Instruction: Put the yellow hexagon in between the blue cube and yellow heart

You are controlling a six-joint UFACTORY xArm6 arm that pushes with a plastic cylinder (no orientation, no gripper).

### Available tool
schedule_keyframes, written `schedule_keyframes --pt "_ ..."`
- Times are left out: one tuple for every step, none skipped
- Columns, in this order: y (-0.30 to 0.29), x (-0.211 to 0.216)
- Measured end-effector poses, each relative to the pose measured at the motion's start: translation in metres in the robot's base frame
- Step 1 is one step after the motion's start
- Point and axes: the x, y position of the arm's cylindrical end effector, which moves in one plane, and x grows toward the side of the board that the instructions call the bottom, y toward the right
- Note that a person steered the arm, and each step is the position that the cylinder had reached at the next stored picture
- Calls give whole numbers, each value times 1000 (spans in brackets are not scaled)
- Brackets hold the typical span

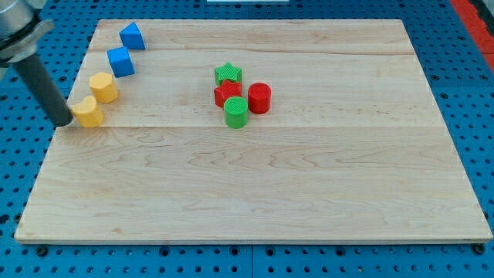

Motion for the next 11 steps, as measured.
schedule_keyframes --pt "1 -1" --pt "-5 10" --pt "1 15" --pt "-38 12" --pt "-33 -22" --pt "-27 -29" --pt "-25 -32" --pt "1 -44" --pt "20 -49" --pt "19 -49" --pt "8 -35"
